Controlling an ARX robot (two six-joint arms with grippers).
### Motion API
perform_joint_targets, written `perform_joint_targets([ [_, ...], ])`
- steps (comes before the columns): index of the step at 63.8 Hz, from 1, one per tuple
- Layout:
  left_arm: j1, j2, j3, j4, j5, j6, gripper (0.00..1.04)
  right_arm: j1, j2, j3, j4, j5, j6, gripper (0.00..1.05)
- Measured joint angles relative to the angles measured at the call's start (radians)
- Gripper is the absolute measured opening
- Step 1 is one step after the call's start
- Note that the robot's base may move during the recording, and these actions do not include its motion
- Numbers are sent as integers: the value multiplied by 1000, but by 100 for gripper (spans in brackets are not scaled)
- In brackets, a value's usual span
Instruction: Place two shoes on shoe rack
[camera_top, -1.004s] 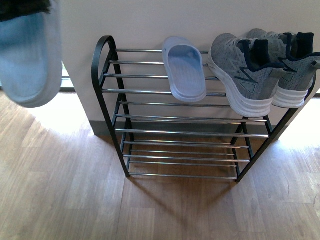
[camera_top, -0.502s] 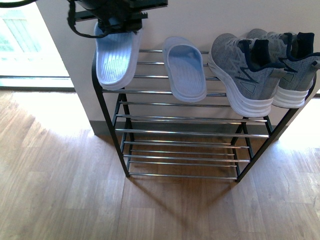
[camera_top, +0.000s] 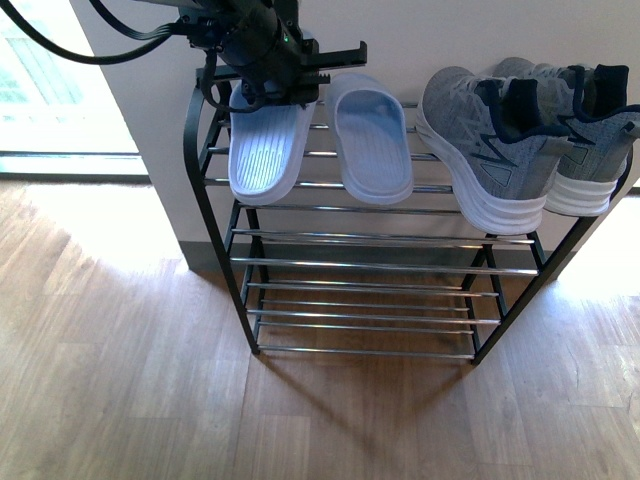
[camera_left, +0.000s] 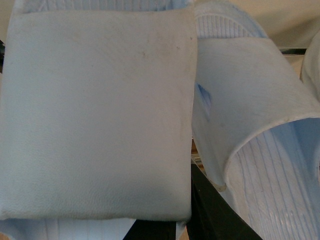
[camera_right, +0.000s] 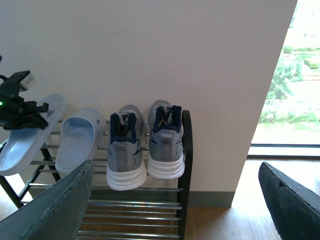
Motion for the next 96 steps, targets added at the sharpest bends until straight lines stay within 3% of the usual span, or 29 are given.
perform_joint_targets([
  [13,0,13,3,4,-2,-9,36,0,0,0,0,0,0,96],
  [17,-2,8,-5,33,-3,-15,51,0,0,0,0,0,0,96],
  [26,-22,-95,-150,138,-106,-50,84,0,0,0,0,0,0,96],
  [32,-32,-179,-240,192,-174,-73,97,0,0,0,0,0,0,96],
  [40,-35,-344,-414,299,-300,-103,95,0,0,0,0,0,0,96],
  [52,-11,-605,-696,399,-402,-116,95,0,0,0,0,0,0,96],
  [59,3,-815,-904,463,-523,-64,95,0,0,0,0,0,0,96],
  [68,21,-1071,-1099,439,-616,-29,95,0,0,0,0,0,0,96],
  [82,-2,-1569,-1361,247,-791,-80,95,0,0,0,0,0,0,96],
  [89,-7,-1649,-1372,237,-801,-113,95,0,0,0,0,0,0,96],
  [90,0,-1657,-1381,256,-769,-100,94,0,0,0,0,0,0,96],
  [91,24,-1672,-1411,333,-658,-58,89,0,0,0,0,0,0,96],
  [94,68,-1698,-1486,470,-460,50,78,0,0,0,0,0,0,96],
  [96,86,-1714,-1518,507,-389,107,73,0,0,0,0,0,0,96],
])
